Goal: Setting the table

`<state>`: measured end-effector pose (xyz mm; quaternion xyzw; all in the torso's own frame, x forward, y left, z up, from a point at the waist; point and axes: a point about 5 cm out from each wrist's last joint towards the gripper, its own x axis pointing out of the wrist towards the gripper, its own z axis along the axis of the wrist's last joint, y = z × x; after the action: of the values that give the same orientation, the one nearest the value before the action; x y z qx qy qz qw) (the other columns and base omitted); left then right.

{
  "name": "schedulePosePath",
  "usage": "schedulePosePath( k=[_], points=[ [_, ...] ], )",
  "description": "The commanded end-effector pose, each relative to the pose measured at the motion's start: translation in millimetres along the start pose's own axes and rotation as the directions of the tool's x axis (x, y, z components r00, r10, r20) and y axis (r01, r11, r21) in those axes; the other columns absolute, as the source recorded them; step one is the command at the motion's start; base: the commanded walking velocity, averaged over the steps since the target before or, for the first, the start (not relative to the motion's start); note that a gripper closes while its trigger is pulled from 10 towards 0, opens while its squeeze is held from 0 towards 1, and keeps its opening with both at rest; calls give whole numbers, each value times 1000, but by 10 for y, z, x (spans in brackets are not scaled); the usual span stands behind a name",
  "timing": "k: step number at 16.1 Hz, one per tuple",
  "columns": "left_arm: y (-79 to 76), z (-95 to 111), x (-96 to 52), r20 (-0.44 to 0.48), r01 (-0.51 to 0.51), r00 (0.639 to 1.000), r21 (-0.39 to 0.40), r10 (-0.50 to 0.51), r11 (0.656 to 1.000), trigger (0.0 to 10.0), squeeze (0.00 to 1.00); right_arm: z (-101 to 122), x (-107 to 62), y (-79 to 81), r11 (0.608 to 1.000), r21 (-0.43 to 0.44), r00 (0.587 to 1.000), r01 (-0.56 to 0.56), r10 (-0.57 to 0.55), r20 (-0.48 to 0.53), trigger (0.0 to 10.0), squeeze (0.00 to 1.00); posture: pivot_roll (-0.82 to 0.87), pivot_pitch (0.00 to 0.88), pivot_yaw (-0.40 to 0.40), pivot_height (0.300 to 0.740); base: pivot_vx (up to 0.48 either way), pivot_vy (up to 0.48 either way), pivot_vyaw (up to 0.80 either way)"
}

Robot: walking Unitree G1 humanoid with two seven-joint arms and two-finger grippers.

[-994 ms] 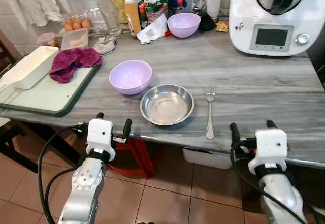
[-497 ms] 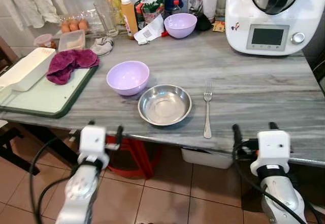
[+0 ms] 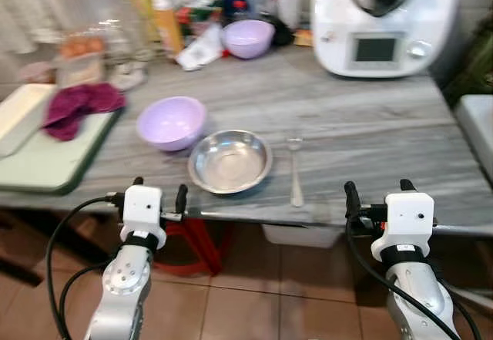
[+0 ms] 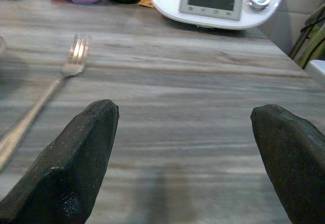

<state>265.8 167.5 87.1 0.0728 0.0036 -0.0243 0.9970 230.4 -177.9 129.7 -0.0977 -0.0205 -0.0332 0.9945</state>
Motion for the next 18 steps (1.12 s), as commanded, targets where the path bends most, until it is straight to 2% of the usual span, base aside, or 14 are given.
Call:
schedulePosePath(
  k=[1,5,13,15,18],
  points=[
    [34,-73,-22,-39,-12,999,14,13,1000,10000,0,8,14,26,1000,13,1000,-8,8,-1,10000,0,-163,110,118,740,-240,0,-494],
    [24,-74,-33,-43,-26,999,8,26,1000,10000,0,33,62,93,999,30,999,-33,33,12,10000,0,-151,106,110,740,-255,0,0],
    [31,-65,-1,-45,-15,999,22,16,1000,10000,0,54,86,126,999,28,999,-43,42,23,10000,0,-150,103,120,740,-310,0,0],
    [15,-61,15,-45,-7,999,21,7,1000,10000,0,34,99,124,999,10,999,-48,48,19,10000,0,-153,100,127,740,-313,0,0],
    [-13,-67,40,-47,21,999,22,-20,1000,10000,0,43,160,223,992,-34,992,-123,124,36,10000,0,-162,97,141,740,-314,0,0]
  ],
)
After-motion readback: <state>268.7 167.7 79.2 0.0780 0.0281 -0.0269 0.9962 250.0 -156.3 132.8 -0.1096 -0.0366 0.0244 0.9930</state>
